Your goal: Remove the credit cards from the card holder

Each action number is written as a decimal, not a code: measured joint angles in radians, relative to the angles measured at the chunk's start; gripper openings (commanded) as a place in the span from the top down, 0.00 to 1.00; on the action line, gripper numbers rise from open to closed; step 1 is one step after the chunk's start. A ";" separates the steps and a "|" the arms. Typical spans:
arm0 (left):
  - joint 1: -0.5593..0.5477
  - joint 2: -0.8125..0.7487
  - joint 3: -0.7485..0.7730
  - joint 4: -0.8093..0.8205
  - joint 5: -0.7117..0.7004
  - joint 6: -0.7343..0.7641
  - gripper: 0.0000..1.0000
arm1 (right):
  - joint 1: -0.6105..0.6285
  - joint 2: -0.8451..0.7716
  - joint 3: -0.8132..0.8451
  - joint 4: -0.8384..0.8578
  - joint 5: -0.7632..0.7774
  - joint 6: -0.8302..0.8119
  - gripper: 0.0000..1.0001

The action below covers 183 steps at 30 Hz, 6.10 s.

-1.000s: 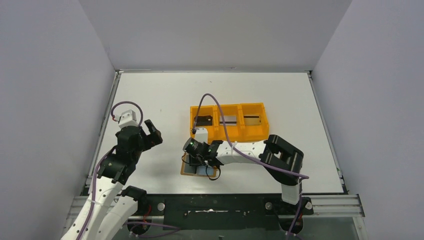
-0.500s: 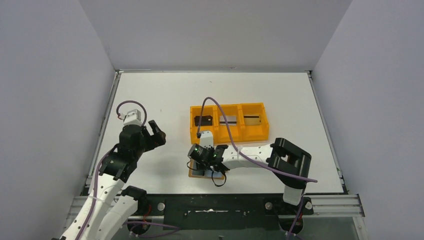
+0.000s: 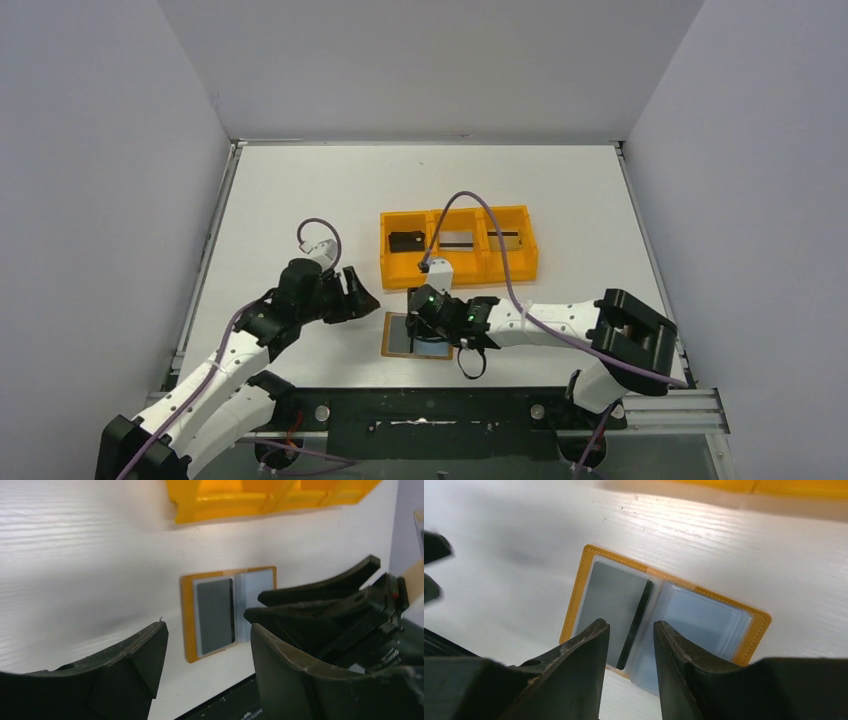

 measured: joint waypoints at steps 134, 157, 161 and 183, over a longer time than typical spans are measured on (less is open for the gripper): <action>-0.342 0.538 0.043 0.207 -0.032 -0.083 1.00 | -0.187 0.001 -0.160 0.204 -0.290 0.185 0.75; -0.344 0.546 0.059 0.190 -0.041 -0.071 1.00 | -0.236 -0.117 -0.335 0.351 -0.348 0.227 0.83; -0.346 0.545 0.059 0.190 -0.043 -0.063 1.00 | -0.236 -0.113 -0.334 0.369 -0.367 0.232 0.70; -0.346 0.543 0.059 0.186 -0.047 -0.056 1.00 | -0.230 -0.050 -0.294 0.376 -0.380 0.209 1.00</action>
